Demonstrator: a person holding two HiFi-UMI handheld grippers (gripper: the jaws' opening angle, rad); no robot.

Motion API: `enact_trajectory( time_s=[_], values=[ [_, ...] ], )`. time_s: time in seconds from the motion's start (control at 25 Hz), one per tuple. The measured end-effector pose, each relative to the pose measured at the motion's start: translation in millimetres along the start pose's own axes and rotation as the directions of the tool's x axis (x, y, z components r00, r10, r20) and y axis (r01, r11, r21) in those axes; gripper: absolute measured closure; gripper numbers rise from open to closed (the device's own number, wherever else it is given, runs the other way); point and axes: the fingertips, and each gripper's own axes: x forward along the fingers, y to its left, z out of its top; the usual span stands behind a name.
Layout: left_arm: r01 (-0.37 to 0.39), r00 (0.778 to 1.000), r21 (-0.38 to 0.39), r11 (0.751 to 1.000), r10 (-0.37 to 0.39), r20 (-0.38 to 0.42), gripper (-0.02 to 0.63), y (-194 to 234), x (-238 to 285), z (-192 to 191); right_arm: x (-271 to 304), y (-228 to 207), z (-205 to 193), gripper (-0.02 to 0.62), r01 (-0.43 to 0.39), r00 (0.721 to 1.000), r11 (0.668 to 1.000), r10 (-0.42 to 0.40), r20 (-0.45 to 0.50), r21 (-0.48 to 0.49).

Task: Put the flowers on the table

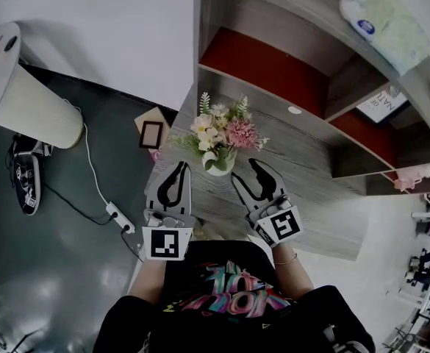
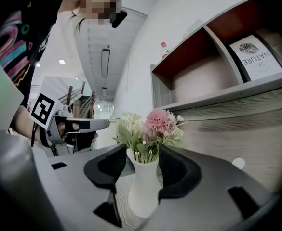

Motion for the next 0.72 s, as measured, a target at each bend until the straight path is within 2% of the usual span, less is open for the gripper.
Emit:
enact_trajectory(
  time_s=[0.12, 0.2, 0.32, 0.44, 0.6, 0.72],
  values=[
    [0.016, 1.000, 0.008, 1.000, -0.016, 0.023, 0.571, 0, -1, 16, -10, 3, 13, 0.411, -0.004, 1.000, 1.000, 0.004, -0.005, -0.010],
    [0.030, 0.999, 0.003, 1.000, -0.030, 0.028, 0.571, -1, -1, 24, -11, 7, 34, 0.445, -0.011, 0.999, 1.000, 0.011, 0.043, 0.005],
    [0.048, 0.999, 0.014, 0.999, -0.048, 0.024, 0.571, -3, -2, 31, -12, 8, 55, 0.460, -0.011, 0.997, 1.000, 0.011, 0.074, -0.001],
    [0.074, 0.997, 0.041, 0.996, -0.075, 0.003, 0.571, -7, -2, 32, -15, 5, 63, 0.477, -0.024, 0.998, 1.000, 0.025, 0.060, -0.015],
    [0.091, 0.995, 0.001, 0.996, -0.091, 0.035, 0.571, -13, -1, 43, -15, 5, 76, 0.509, -0.032, 0.997, 0.999, 0.031, 0.070, 0.002],
    [0.111, 0.993, 0.000, 0.994, -0.111, 0.035, 0.571, -17, -4, 44, -19, 1, 72, 0.525, -0.023, 0.999, 1.000, 0.023, 0.034, -0.005]
  ],
)
